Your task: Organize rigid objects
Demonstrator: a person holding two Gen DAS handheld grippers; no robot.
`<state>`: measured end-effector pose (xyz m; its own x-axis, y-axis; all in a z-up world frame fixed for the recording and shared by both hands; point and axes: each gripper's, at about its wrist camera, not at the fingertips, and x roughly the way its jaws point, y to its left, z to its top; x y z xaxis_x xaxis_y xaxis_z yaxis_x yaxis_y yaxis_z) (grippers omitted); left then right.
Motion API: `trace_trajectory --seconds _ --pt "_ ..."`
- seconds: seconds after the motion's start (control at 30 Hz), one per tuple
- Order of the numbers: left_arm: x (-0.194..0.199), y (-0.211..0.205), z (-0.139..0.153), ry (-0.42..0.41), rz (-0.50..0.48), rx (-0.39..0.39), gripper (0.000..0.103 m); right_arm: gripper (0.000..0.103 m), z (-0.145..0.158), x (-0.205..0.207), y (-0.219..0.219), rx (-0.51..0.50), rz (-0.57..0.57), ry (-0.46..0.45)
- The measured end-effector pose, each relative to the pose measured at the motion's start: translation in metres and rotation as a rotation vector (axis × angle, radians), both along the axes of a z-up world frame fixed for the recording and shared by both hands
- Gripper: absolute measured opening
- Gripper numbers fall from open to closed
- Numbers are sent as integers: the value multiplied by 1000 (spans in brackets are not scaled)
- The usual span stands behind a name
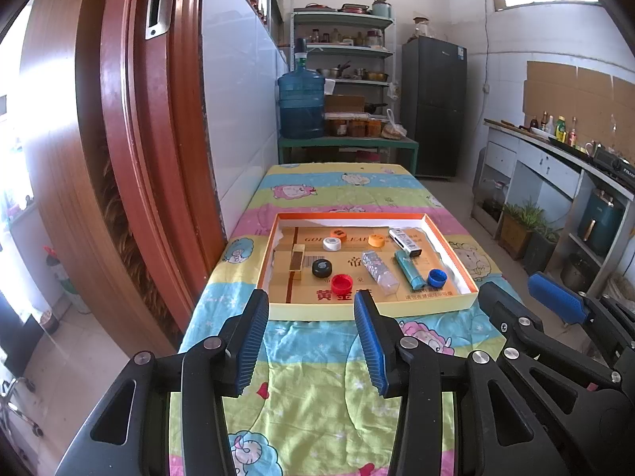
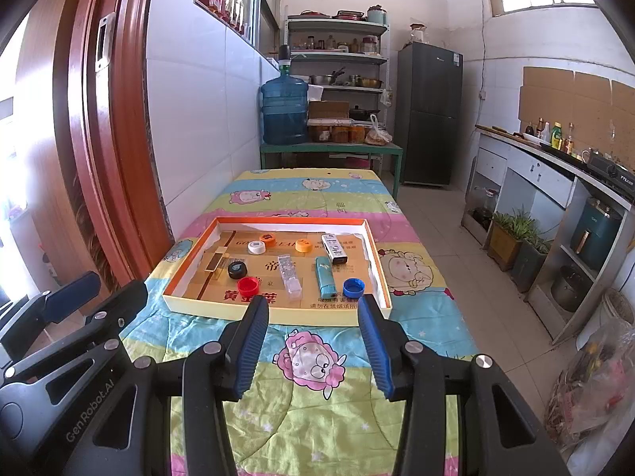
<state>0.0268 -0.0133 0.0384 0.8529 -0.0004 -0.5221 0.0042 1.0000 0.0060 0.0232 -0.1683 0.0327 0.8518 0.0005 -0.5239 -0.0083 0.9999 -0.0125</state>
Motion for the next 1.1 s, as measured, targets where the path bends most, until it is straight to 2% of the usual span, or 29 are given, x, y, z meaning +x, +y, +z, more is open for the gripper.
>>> trace_trajectory --seconds 1.1 --pt "1 0 -5 6 0 0 47 47 -2 1 0 1 1 7"
